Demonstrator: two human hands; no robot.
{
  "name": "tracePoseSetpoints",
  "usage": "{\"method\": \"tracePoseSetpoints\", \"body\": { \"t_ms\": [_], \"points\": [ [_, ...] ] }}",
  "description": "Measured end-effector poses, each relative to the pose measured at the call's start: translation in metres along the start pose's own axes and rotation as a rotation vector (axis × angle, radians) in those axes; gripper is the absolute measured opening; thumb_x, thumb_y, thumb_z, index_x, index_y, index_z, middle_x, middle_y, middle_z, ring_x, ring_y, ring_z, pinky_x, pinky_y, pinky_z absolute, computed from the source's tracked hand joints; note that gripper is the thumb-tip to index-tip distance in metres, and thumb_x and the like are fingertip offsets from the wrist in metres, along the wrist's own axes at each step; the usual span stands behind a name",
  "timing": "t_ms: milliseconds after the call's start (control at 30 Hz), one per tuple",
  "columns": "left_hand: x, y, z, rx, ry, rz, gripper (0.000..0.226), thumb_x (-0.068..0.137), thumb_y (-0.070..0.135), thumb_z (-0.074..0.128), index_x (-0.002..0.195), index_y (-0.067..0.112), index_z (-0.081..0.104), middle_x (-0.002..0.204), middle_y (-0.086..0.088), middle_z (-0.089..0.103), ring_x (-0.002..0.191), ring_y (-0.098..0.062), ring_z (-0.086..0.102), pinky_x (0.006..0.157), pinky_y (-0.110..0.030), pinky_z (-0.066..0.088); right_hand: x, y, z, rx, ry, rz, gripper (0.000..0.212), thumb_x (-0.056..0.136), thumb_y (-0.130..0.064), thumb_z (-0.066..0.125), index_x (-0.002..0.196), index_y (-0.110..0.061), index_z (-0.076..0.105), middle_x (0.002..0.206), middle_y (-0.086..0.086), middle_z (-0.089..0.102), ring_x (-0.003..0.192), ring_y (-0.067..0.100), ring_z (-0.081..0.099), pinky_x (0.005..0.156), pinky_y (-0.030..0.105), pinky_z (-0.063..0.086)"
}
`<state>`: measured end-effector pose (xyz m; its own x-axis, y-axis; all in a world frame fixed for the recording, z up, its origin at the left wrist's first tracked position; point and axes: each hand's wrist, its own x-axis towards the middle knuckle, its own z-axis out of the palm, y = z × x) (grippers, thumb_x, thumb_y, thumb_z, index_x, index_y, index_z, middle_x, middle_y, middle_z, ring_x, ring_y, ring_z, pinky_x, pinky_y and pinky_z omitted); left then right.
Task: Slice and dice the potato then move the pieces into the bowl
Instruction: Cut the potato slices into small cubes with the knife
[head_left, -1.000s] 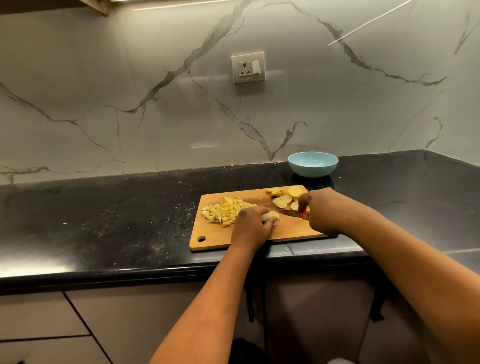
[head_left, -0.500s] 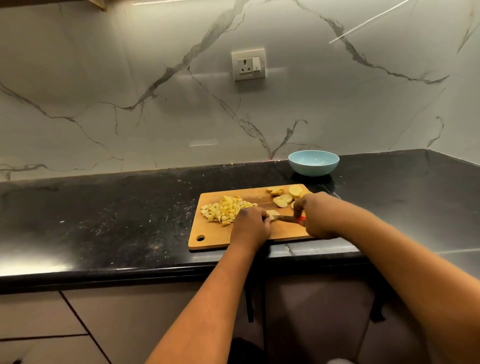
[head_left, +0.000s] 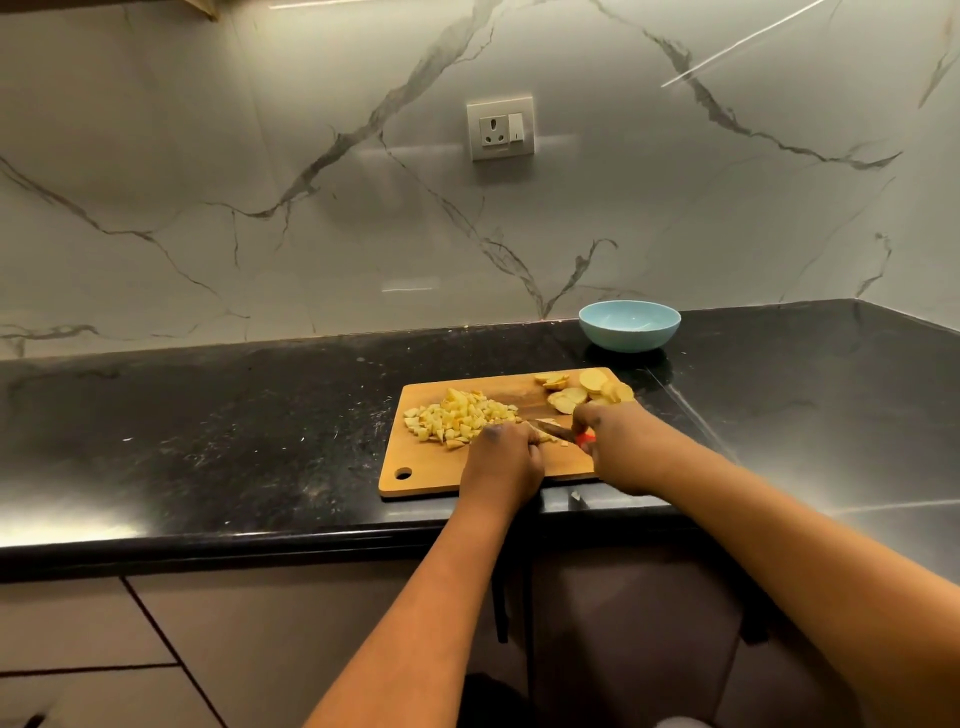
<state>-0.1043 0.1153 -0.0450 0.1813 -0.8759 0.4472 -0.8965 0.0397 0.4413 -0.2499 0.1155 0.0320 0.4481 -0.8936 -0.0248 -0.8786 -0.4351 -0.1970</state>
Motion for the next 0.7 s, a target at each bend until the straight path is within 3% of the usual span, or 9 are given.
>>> {"method": "tracePoseSetpoints", "body": {
  "t_ms": [67,167,367,467,633,700],
  "points": [
    [0.001,0.0,0.001,0.026,-0.029,0.003,0.028,0.091,0.012,0.047,0.098,0.011,0.074,0.094,-0.009,0.072,0.086,-0.021,0.066,0.076,-0.031,0.053,-0.001,-0.003,0.008,0.005,0.002,0.001,0.036,0.091,-0.004,0.056,0.123,-0.02,0.053,0.086,0.001,0.053,0.075,0.015,0.052,0.063,0.025,0.05],
    [0.002,-0.001,0.001,0.055,-0.055,0.019,0.028,0.093,0.012,0.046,0.102,0.011,0.072,0.097,-0.009,0.071,0.088,-0.021,0.064,0.073,-0.028,0.046,-0.001,-0.009,0.005,-0.027,-0.027,-0.002,0.044,0.086,0.0,0.059,0.125,-0.02,0.054,0.1,0.005,0.057,0.089,0.021,0.058,0.077,0.031,0.055],
    [0.002,-0.005,-0.002,0.039,-0.074,0.052,0.029,0.096,0.014,0.046,0.112,0.01,0.07,0.102,-0.009,0.071,0.093,-0.021,0.065,0.082,-0.03,0.052,-0.012,-0.006,-0.026,-0.252,-0.137,0.006,0.047,0.088,-0.004,0.064,0.133,-0.016,0.053,0.12,0.007,0.058,0.106,0.022,0.057,0.095,0.031,0.051],
    [-0.001,-0.007,0.0,0.027,-0.069,0.059,0.027,0.096,0.014,0.046,0.105,0.01,0.071,0.095,-0.008,0.07,0.089,-0.022,0.065,0.076,-0.03,0.051,-0.021,0.002,-0.037,-0.202,-0.141,0.009,0.043,0.092,-0.008,0.06,0.133,-0.018,0.053,0.12,0.006,0.058,0.103,0.019,0.055,0.089,0.026,0.048],
    [-0.007,-0.005,-0.004,-0.021,-0.001,0.085,0.033,0.095,0.011,0.049,0.123,0.005,0.066,0.117,-0.01,0.07,0.109,-0.02,0.064,0.099,-0.03,0.05,-0.016,0.002,-0.034,-0.046,-0.038,0.023,0.041,0.094,-0.008,0.057,0.133,-0.021,0.05,0.103,0.002,0.055,0.091,0.017,0.056,0.077,0.024,0.048],
    [-0.008,-0.006,-0.004,-0.015,0.034,0.083,0.031,0.095,0.012,0.05,0.119,0.005,0.068,0.112,-0.011,0.071,0.103,-0.02,0.066,0.096,-0.032,0.052,-0.014,-0.004,-0.027,-0.011,0.007,0.024,0.042,0.094,-0.006,0.057,0.132,-0.022,0.049,0.102,0.004,0.058,0.089,0.017,0.058,0.079,0.027,0.053]
  ]
}}
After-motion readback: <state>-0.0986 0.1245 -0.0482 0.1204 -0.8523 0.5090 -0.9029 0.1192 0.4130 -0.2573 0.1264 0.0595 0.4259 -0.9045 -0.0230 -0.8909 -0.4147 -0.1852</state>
